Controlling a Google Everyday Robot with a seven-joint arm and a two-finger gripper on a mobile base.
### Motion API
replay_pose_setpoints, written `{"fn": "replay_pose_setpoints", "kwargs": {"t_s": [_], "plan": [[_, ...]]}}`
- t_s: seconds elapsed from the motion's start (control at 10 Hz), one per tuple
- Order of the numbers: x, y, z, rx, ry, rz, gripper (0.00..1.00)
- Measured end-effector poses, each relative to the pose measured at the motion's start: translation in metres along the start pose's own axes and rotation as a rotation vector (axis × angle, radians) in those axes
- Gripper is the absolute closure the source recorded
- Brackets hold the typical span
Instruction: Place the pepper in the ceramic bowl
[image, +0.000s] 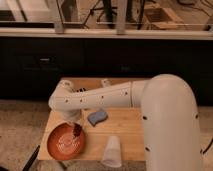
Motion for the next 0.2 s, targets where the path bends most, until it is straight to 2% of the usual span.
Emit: {"fn": "replay_pose_setpoints", "kwargs": {"t_s": [0.2], "plan": [[-0.0034, -0.0054, 0.0007, 0.007, -0.002, -0.008, 1.00]]}}
